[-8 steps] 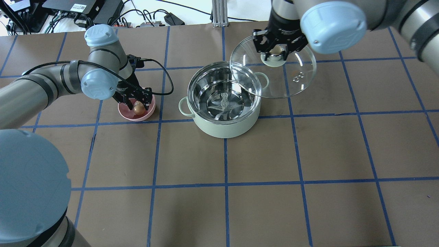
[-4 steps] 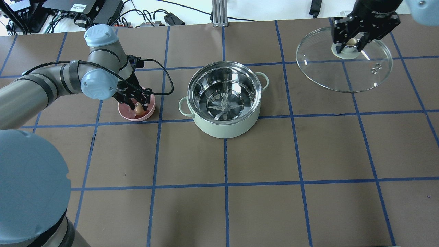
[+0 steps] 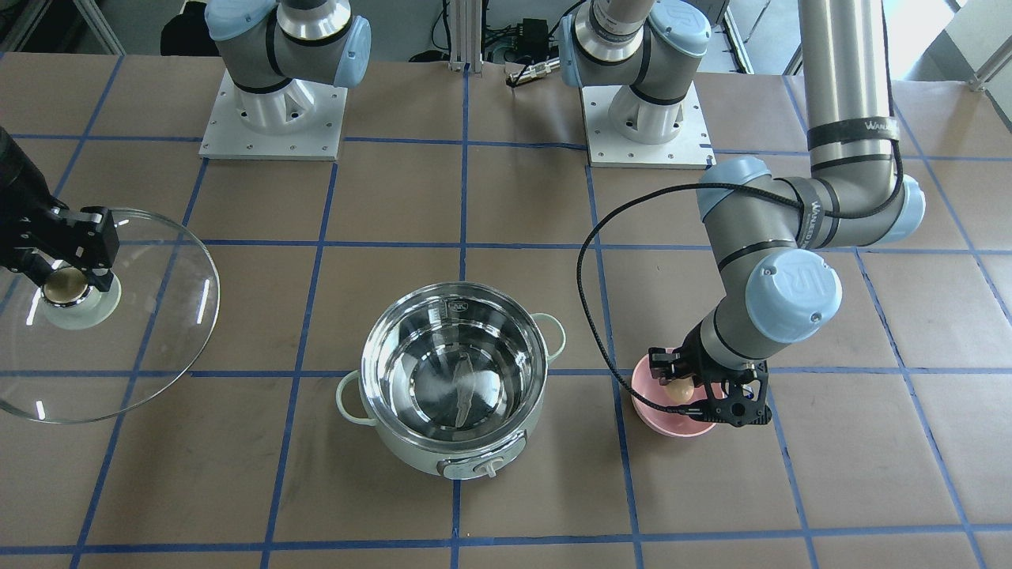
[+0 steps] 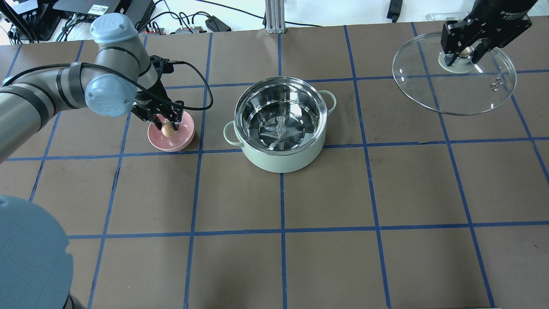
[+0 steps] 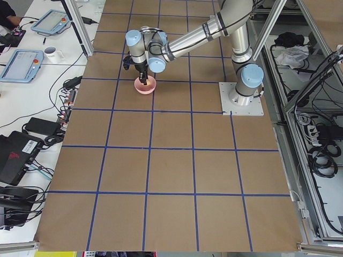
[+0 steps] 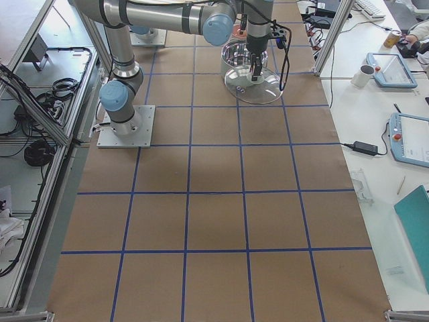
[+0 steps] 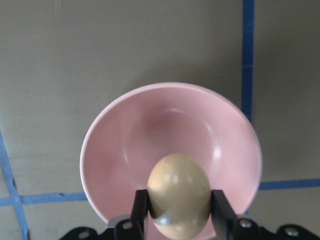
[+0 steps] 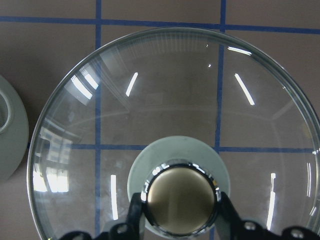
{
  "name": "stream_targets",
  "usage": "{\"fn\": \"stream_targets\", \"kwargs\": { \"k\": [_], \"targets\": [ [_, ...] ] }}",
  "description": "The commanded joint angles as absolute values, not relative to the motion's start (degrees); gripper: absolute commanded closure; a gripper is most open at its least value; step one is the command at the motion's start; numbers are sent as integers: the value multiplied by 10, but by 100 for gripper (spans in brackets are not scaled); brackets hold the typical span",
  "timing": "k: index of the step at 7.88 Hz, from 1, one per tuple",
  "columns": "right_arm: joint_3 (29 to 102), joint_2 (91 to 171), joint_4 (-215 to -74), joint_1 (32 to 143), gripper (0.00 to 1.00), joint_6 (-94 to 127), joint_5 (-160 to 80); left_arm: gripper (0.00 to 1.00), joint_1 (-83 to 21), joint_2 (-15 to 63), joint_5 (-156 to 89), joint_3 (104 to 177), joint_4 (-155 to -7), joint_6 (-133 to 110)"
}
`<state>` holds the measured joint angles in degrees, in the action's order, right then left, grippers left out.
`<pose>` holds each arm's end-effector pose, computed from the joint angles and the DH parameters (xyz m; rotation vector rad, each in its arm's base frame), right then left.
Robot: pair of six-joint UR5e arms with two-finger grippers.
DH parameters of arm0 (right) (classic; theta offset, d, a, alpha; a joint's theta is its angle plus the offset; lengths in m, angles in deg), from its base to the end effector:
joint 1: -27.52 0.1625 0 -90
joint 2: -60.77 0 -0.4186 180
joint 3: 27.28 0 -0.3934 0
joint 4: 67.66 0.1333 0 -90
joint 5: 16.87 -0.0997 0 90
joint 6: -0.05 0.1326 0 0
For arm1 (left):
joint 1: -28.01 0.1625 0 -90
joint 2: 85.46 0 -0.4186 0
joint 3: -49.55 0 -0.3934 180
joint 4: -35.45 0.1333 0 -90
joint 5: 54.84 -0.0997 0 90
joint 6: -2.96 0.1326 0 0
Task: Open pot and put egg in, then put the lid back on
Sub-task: 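Lift the egg with the left gripper and carry it over the open pot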
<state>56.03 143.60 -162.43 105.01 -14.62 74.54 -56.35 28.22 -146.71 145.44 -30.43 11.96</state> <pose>0.0067 -0.5700 0.4498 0.0570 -3.0978 0.1038 -0.0697 -0.6067 0.2103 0.0938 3.1162 0.1537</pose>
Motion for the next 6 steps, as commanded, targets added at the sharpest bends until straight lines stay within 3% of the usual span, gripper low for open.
{"fn": "stream_targets", "kwargs": {
  "k": [1, 6],
  "targets": [
    [560, 1437, -1623, 1049, 97, -148, 746, 87, -571, 196, -1464, 1452, -382, 101],
    [560, 1437, -1623, 1049, 97, -149, 747, 88, -741, 203, -1398, 1377, -327, -132]
  ]
}}
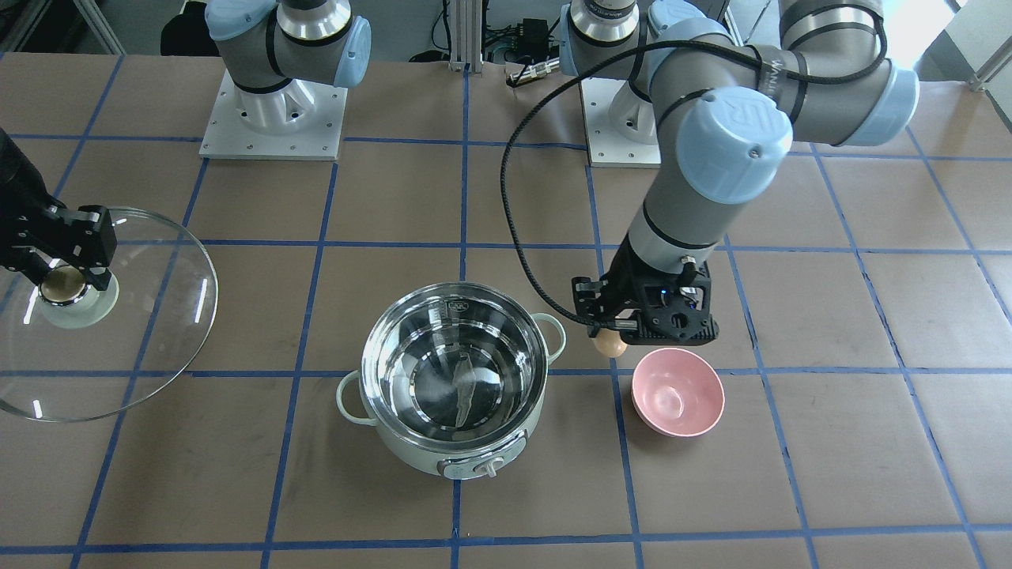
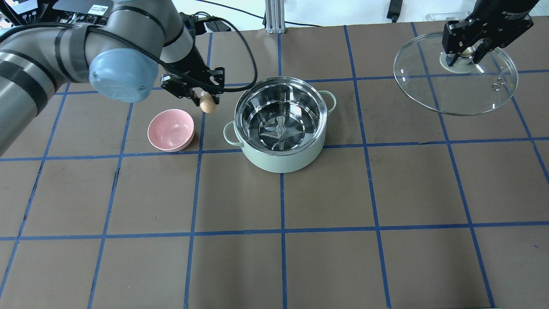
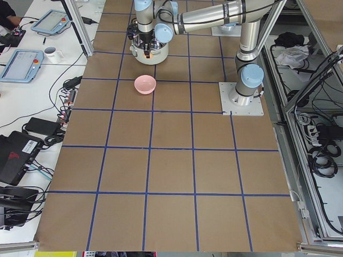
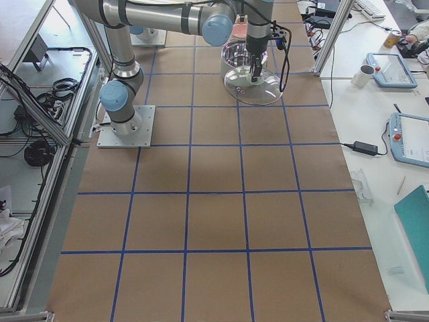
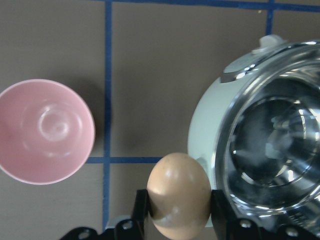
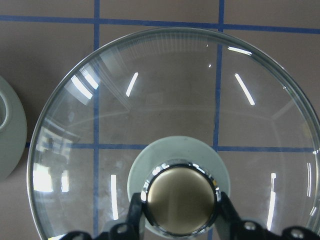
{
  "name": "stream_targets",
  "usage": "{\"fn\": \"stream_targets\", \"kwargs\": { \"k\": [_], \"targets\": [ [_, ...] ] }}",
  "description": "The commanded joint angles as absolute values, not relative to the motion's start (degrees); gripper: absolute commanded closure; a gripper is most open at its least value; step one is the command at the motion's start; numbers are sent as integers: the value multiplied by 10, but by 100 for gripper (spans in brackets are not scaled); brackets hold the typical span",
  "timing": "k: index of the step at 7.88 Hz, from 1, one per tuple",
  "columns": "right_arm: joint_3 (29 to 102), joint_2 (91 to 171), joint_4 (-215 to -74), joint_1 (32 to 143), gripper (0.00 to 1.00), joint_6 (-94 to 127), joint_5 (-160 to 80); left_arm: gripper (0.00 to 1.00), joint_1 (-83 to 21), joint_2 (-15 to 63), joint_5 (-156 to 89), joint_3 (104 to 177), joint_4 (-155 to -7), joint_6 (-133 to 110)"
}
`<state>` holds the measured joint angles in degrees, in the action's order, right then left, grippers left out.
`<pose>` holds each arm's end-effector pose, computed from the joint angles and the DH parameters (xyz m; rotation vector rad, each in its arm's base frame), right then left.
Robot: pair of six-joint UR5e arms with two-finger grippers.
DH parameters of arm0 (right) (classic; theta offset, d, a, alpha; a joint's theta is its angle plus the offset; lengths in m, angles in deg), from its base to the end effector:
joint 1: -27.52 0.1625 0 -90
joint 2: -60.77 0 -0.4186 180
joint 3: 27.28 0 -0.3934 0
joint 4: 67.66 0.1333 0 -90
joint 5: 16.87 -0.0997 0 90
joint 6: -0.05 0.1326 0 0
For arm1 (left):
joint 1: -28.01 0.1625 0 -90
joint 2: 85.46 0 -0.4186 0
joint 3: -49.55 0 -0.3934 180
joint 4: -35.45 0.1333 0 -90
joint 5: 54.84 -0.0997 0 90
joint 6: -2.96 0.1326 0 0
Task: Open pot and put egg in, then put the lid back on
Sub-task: 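Lift the egg with the left gripper and carry it over the open pot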
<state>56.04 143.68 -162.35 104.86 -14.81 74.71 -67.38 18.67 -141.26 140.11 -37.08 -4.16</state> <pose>0.0050 -0.5693 0.4503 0.0578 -3.0948 0.1022 -0.1963 -0.5728 0.3413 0.0441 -3.0732 0.0637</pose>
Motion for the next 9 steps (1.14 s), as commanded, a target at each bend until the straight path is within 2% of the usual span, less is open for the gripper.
{"fn": "stream_targets", "kwargs": {
  "k": [1, 3, 6, 9],
  "targets": [
    [560, 1437, -1623, 1049, 97, -149, 746, 87, -766, 225, -1397, 1375, -270, -166],
    [560, 1437, -1623, 1049, 97, -148, 747, 88, -807, 291, -1409, 1373, -188, -196],
    [561, 1437, -1623, 1049, 97, -148, 745, 90, -821, 347, -1447, 1382, -183, -188],
    [561, 1437, -1623, 1049, 97, -148, 745, 89, -821, 356, -1446, 1383, -189, -176]
  ]
}}
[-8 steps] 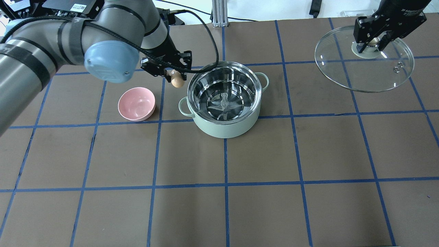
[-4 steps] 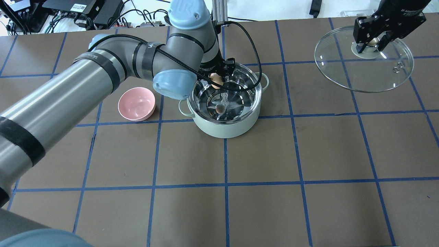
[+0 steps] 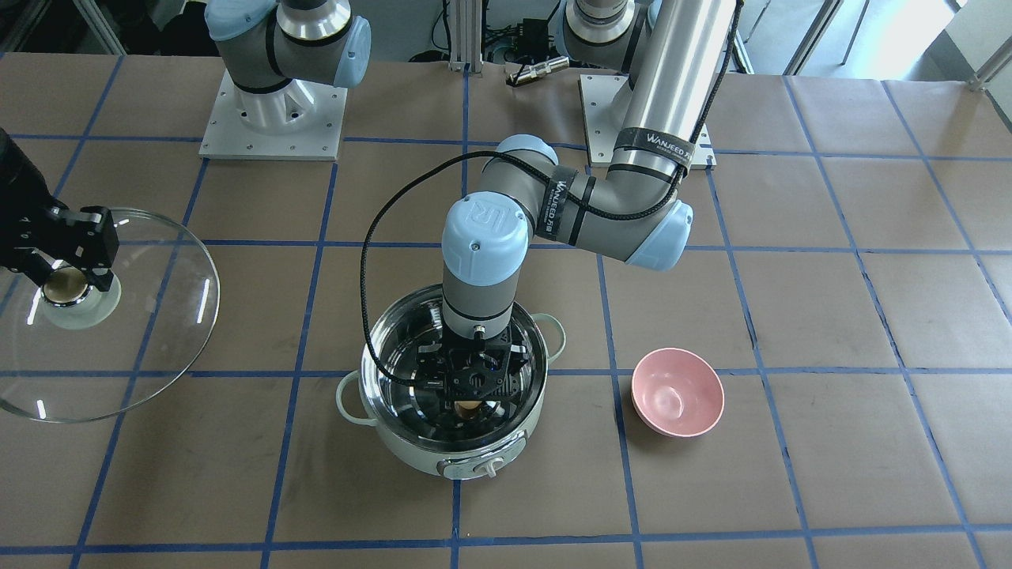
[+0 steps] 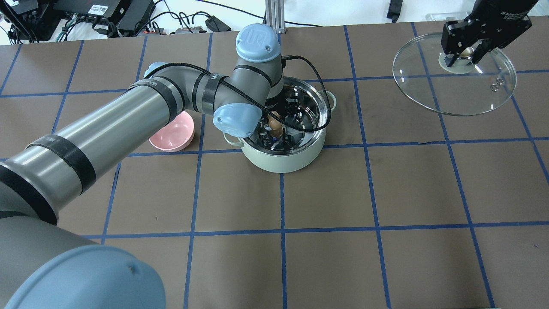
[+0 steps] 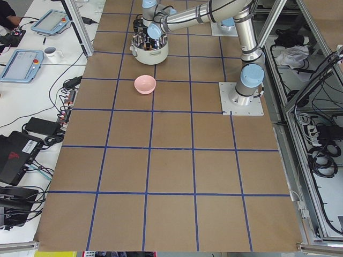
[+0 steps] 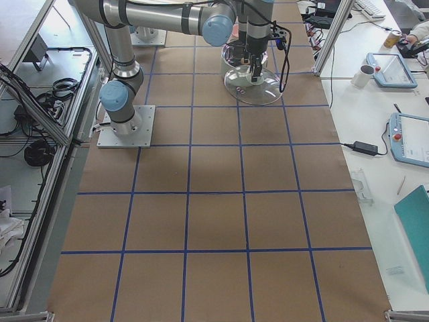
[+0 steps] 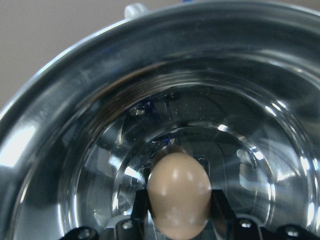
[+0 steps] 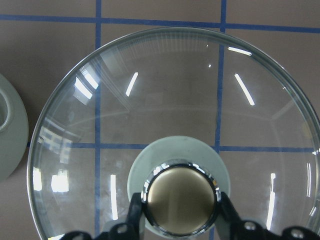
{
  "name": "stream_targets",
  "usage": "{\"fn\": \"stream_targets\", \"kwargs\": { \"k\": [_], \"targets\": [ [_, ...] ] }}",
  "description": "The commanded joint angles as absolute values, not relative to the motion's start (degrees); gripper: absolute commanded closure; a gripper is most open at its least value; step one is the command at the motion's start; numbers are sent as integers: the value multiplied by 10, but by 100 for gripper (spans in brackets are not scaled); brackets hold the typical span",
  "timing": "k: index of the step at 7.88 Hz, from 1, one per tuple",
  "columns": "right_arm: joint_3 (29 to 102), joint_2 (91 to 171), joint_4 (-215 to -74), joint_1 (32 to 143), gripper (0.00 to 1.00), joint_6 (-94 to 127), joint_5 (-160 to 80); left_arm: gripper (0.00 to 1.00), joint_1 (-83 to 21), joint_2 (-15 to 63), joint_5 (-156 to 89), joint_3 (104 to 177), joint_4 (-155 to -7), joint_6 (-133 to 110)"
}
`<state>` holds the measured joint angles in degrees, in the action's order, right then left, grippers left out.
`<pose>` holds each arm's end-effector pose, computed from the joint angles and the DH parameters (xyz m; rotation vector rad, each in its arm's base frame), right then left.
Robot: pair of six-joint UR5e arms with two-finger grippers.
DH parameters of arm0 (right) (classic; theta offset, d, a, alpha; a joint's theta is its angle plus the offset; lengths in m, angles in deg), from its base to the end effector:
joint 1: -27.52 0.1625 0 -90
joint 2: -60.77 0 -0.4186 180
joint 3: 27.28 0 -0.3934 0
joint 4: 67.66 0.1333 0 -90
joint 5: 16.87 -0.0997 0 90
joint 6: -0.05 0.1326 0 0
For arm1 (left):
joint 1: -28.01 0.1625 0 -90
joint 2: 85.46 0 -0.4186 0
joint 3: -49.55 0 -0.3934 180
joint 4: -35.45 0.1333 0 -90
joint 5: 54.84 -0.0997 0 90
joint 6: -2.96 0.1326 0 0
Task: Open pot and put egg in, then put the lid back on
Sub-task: 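Lower the egg into the pot with the left gripper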
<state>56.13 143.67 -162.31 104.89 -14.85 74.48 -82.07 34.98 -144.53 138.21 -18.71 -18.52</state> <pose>0.0059 -0.5692 0.4494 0.0601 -3.0993 0.1001 -0.3560 -0.5836 0.2121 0.0373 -3.0901 0.1672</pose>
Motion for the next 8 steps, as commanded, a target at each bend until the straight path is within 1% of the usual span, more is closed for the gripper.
{"fn": "stream_targets", "kwargs": {
  "k": [1, 2, 3, 4, 5, 8],
  "targets": [
    [561, 1437, -1623, 1049, 97, -148, 745, 87, -821, 356, -1447, 1384, -189, -177],
    [561, 1437, -1623, 1049, 97, -148, 745, 45, -821, 356, -1447, 1385, -189, -177],
    [561, 1437, -1623, 1049, 97, -147, 745, 32, -821, 356, -1447, 1385, -189, -178],
    [561, 1437, -1623, 1049, 97, -147, 744, 9, -821, 354, -1447, 1385, -189, -178],
    [561, 1437, -1622, 1049, 97, -145, 744, 0, -821, 351, -1447, 1385, -189, -178],
    [561, 1438, -1622, 1049, 97, -143, 742, 0, -821, 350, -1445, 1385, -188, -183]
  ]
}}
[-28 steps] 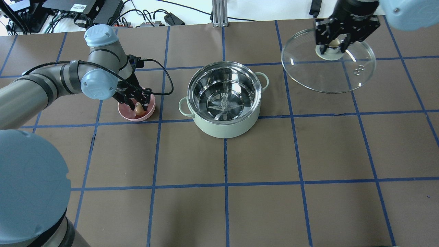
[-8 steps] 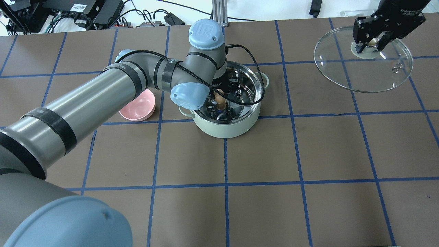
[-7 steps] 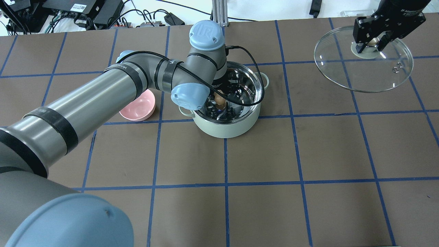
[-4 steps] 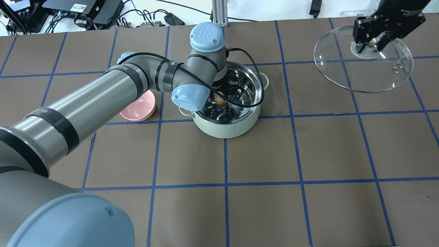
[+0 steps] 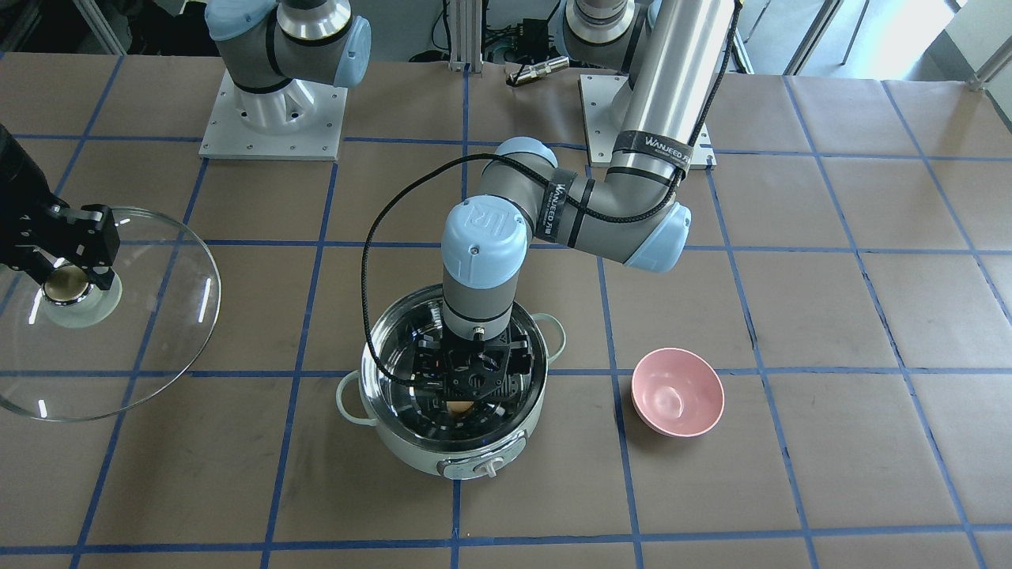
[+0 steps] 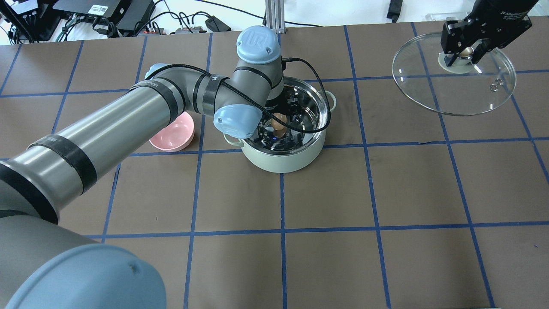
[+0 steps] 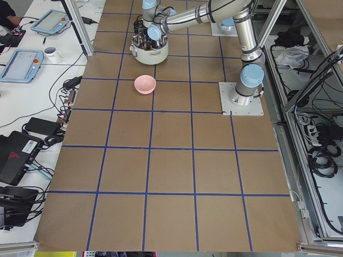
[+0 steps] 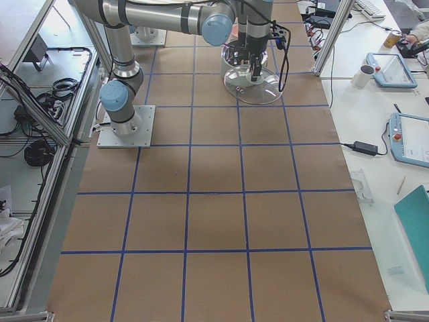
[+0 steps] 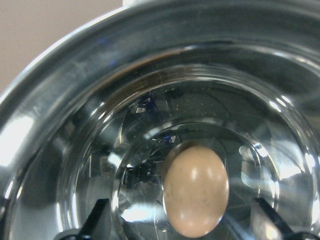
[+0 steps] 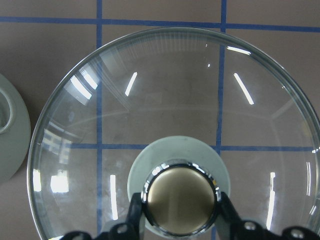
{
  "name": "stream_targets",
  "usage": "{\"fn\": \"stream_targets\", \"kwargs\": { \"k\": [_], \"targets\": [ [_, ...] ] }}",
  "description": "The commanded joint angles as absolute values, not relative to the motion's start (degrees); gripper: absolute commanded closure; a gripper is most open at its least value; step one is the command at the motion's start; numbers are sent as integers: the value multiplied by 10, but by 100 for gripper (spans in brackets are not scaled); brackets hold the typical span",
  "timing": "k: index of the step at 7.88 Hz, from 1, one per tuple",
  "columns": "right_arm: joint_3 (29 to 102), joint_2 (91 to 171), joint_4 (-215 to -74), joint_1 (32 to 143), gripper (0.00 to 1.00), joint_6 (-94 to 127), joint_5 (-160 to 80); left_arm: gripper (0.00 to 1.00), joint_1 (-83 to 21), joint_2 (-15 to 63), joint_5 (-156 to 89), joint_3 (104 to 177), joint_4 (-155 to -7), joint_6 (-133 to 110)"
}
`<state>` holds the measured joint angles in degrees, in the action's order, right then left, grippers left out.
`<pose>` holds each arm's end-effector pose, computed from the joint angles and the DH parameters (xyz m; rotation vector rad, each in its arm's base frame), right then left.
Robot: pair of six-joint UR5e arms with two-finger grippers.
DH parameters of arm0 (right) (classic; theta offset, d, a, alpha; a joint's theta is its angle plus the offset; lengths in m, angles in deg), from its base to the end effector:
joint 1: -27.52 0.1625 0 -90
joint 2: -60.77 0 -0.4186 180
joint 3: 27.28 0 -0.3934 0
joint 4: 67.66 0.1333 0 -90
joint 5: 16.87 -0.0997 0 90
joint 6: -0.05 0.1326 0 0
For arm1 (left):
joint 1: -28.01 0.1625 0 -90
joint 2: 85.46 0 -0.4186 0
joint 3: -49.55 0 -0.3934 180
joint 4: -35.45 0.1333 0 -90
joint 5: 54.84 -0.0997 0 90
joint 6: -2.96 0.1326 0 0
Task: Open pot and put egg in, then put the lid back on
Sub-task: 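Lower the egg into the pot with the left gripper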
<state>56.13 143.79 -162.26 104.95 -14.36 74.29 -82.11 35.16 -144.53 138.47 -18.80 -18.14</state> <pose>0.0070 -0.5686 0.4504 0.0487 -3.1027 0.1036 -0.3559 -0.5820 0.2077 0.0260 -3.0945 0.1542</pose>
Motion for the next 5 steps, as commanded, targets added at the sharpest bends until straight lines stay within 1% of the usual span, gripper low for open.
{"fn": "stream_targets", "kwargs": {
  "k": [1, 3, 5],
  "targets": [
    [561, 1438, -1622, 1050, 97, -142, 743, 0, -821, 349, -1445, 1385, -188, -184],
    [562, 1440, -1622, 1050, 97, -142, 743, 0, -821, 321, -1443, 1377, -215, -186],
    [561, 1440, -1622, 1050, 97, -141, 743, 0, -821, 255, -1441, 1373, -303, -186]
  ]
}}
